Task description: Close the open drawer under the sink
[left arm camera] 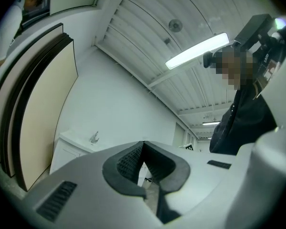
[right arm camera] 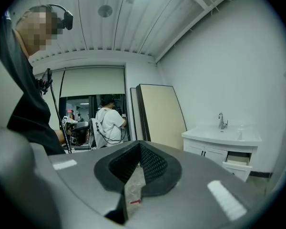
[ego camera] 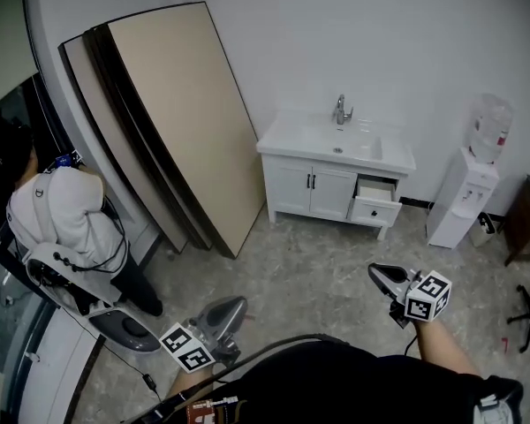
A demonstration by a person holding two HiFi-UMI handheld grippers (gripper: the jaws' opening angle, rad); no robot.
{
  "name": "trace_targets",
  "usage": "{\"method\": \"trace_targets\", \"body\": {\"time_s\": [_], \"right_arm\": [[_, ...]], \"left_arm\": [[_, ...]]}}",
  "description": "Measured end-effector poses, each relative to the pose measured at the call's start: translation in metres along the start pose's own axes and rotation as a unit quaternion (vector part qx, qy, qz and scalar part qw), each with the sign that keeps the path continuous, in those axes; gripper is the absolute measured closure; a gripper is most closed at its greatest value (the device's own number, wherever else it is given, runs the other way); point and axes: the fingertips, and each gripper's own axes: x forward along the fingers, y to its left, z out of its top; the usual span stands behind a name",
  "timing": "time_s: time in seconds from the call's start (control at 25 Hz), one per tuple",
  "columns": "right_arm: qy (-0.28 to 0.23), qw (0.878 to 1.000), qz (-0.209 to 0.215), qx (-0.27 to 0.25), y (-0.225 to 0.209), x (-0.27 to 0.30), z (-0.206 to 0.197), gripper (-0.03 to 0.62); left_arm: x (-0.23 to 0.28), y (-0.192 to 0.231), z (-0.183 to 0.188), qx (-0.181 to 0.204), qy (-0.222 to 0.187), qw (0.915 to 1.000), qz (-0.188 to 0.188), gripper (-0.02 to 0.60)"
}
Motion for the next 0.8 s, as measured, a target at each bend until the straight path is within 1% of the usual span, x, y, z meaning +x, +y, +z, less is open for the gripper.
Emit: {"method": "trace_targets", "body": {"time_s": [0.24, 0.48, 0.6, 0.8], "right_arm": [[0.017, 1.0, 0.003, -0.003, -0.006, 0.059, 0.005, 0.597], [0.019, 1.0, 0.011, 0.006, -0.037, 0.096, 0.005, 0.597], [0.017, 1.0, 0.02, 0.008, -0.066, 0.113, 0.005, 0.597], [0.008, 0.999, 0.037, 0.013, -0.141, 0.131, 0.015, 0.597]], "left_arm": [[-0.01, 0.058, 0.015, -0.011, -0.003, 0.9999, 0.01, 0.581], [0.001, 0.097, 0.013, -0.021, 0.002, 0.9995, 0.025, 0.581], [0.024, 0.115, 0.015, -0.018, 0.003, 0.9993, 0.031, 0.581], [0.09, 0.14, 0.017, -0.004, 0.001, 0.9989, 0.047, 0.581]]}}
